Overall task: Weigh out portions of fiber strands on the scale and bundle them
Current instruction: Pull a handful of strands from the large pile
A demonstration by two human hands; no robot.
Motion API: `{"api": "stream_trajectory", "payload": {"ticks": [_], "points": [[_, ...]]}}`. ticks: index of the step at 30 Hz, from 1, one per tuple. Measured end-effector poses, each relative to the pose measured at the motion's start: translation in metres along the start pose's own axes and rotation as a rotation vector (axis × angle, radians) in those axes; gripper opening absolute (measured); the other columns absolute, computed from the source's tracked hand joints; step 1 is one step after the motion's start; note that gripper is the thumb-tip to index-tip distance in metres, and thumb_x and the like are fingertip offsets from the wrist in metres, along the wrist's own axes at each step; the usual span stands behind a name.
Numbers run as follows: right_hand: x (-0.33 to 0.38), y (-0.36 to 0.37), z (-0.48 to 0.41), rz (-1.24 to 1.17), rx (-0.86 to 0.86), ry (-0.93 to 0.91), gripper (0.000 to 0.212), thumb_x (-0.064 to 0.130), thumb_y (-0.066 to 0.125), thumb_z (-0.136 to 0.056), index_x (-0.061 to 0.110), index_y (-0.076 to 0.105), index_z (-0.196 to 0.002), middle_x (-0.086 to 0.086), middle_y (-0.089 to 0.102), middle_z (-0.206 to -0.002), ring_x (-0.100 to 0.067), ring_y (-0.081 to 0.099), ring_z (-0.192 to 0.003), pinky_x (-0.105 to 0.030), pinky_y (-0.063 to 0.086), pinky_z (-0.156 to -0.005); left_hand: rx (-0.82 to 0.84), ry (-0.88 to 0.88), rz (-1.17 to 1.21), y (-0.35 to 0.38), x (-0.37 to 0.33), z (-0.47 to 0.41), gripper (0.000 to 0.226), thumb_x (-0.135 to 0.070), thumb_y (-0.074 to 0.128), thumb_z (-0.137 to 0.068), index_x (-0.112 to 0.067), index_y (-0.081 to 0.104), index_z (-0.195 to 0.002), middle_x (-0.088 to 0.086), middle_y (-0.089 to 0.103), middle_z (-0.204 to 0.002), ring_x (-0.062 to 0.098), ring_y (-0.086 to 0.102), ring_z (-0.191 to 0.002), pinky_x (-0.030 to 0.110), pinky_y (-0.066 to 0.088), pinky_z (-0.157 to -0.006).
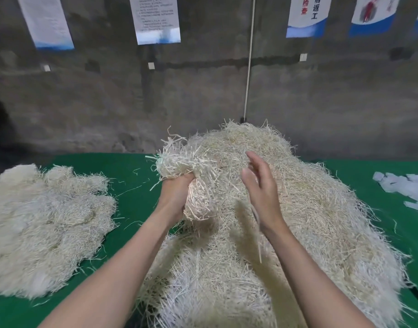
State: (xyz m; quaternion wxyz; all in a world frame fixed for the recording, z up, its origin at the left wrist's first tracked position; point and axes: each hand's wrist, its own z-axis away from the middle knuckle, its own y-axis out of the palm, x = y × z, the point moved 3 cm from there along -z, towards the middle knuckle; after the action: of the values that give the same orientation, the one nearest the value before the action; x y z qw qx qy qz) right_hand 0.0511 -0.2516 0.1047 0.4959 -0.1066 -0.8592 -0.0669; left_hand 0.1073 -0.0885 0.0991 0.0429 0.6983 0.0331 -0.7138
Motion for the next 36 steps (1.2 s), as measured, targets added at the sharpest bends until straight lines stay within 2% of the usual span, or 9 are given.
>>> {"api": "stream_trajectory", "payload": {"ticks": [2, 3, 4, 9, 16, 21, 23, 28, 36], "points": [[0.009, 0.02, 0.003, -0.103, 0.211, 0.165, 0.074, 0.065, 0.055, -0.074, 0.049, 0.024, -0.14, 0.017, 0.019, -0.153, -0.006, 0.028, -0.135, -0.037, 0.036, -0.103, 0.054, 0.126, -0.428, -0.003, -0.007, 0.024, 0.033, -0.019, 0.045, -0.097, -0.005, 0.052, -0.127, 0.004, 0.059, -0.081, 0.013, 0.06, -0.069, 0.016, 0.028, -0.033], [0.011, 0.03, 0.006, -0.156, 0.306, 0.262, 0.085, 0.063, 0.058, -0.071, 0.044, 0.019, -0.144, 0.01, 0.018, -0.155, -0.014, 0.027, -0.138, -0.049, 0.033, -0.107, 0.047, 0.276, -0.686, -0.007, -0.012, 0.033, 0.029, -0.018, 0.044, -0.098, -0.008, 0.056, -0.122, 0.007, 0.06, -0.082, 0.016, 0.062, -0.077, 0.041, -0.013, -0.103], [0.014, 0.04, 0.009, -0.208, 0.384, 0.356, 0.093, 0.061, 0.063, -0.068, 0.037, 0.02, -0.147, 0.0, 0.025, -0.154, -0.021, 0.034, -0.136, -0.056, 0.033, -0.106, 0.056, 0.472, -0.828, -0.009, -0.017, 0.04, 0.021, -0.018, 0.046, -0.096, -0.012, 0.062, -0.109, 0.009, 0.063, -0.086, 0.021, 0.063, -0.086, 0.034, 0.036, -0.095], [0.037, 0.076, 0.022, -0.287, 0.503, 0.541, 0.082, 0.052, 0.076, -0.061, 0.004, 0.054, -0.124, -0.005, 0.068, -0.11, -0.016, 0.066, -0.096, -0.042, 0.056, -0.08, -0.087, 0.728, -0.902, -0.022, -0.043, 0.076, 0.022, -0.014, 0.073, -0.074, -0.01, 0.056, -0.087, 0.014, 0.054, -0.106, 0.031, 0.052, -0.105, 0.042, 0.042, -0.095], [0.033, 0.094, 0.035, -0.359, 0.334, 0.69, 0.052, 0.029, 0.082, -0.056, 0.007, 0.052, -0.092, -0.016, 0.05, -0.122, -0.031, 0.055, -0.108, -0.035, 0.054, -0.086, 0.358, 0.381, -0.647, -0.054, -0.042, 0.075, 0.031, 0.004, 0.063, -0.072, -0.015, 0.046, -0.09, -0.004, 0.038, -0.103, 0.01, 0.048, -0.079, 0.011, 0.037, -0.042], [0.004, 0.099, 0.047, -0.238, 0.193, 0.772, 0.031, 0.015, 0.076, -0.069, -0.001, 0.063, -0.093, -0.02, 0.069, -0.092, -0.021, 0.07, -0.068, -0.027, 0.055, -0.051, 0.541, 0.324, -0.569, -0.079, -0.013, 0.071, 0.025, -0.012, 0.068, -0.079, -0.007, 0.061, -0.103, 0.004, 0.053, -0.109, 0.005, 0.052, -0.078, 0.02, 0.049, -0.063], [-0.009, 0.093, 0.05, -0.06, 0.116, 0.758, 0.042, 0.015, 0.075, -0.074, 0.003, 0.053, -0.109, -0.018, 0.07, -0.095, -0.025, 0.07, -0.084, -0.038, 0.059, -0.073, 0.571, 0.302, -0.478, -0.094, 0.0, 0.072, 0.018, -0.008, 0.063, -0.083, -0.012, 0.069, -0.1, 0.001, 0.063, -0.109, -0.002, 0.059, -0.079, 0.019, 0.052, -0.073], [-0.021, 0.08, 0.066, -0.084, 0.013, 0.793, 0.075, 0.027, 0.08, -0.063, 0.002, 0.046, -0.125, -0.023, 0.044, -0.138, -0.03, 0.057, -0.11, -0.037, 0.051, -0.087, -0.002, 0.419, -0.244, -0.153, 0.012, 0.066, 0.026, -0.016, 0.064, -0.085, -0.037, 0.067, -0.1, -0.014, 0.068, -0.107, -0.002, 0.064, -0.092, 0.019, 0.051, -0.078], [-0.017, 0.143, 0.138, 0.08, 0.195, 0.797, 0.105, 0.06, 0.071, -0.064, 0.013, 0.023, -0.145, -0.006, 0.033, -0.147, -0.029, 0.03, -0.137, -0.042, 0.032, -0.106, 0.4, -0.403, 0.099, -0.153, 0.072, 0.108, 0.08, -0.078, 0.043, -0.07, -0.038, 0.037, -0.138, -0.002, 0.033, -0.141, 0.034, 0.026, -0.137, 0.046, 0.038, -0.101]]}}
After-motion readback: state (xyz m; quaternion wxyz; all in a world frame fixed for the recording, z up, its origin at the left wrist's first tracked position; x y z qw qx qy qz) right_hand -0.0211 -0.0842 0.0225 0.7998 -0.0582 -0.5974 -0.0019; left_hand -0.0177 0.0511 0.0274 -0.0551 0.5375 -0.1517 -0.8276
